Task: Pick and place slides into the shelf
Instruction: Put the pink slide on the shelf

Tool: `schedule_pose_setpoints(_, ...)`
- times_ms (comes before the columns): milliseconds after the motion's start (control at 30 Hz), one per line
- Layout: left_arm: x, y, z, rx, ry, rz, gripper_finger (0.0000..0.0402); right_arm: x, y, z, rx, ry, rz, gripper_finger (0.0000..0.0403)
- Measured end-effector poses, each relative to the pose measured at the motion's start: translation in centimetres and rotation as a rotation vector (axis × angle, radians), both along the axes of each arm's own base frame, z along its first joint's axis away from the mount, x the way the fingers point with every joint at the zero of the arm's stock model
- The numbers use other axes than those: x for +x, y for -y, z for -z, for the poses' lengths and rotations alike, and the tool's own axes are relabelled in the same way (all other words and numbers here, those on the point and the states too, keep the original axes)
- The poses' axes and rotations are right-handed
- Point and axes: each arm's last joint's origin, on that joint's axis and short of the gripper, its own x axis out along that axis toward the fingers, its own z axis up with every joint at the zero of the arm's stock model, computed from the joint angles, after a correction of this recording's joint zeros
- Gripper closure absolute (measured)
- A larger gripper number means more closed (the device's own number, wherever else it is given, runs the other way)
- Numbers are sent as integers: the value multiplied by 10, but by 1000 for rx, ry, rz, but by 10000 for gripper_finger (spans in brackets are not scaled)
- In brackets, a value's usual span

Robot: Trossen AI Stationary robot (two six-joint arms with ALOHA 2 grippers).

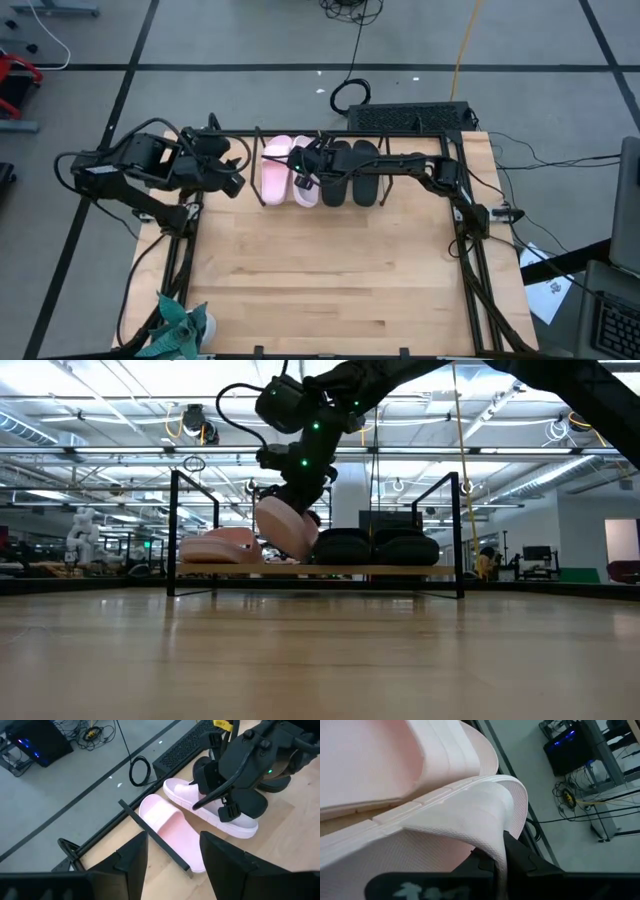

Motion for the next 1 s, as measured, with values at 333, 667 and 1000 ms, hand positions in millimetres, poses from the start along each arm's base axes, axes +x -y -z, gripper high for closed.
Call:
schedule_pose_setpoints(333, 0, 0, 0, 7, -10, 11, 220, 0, 1, 2, -19, -17, 7, 399)
schedule_pose_setpoints(667, 0, 0, 0, 0, -25, 34, 220, 5, 0, 18, 13, -60, -42, 399)
schedule_pose_setpoints(1000, 0, 0, 0, 0, -29, 39, 220, 5, 0, 20, 30, -73, -79, 372)
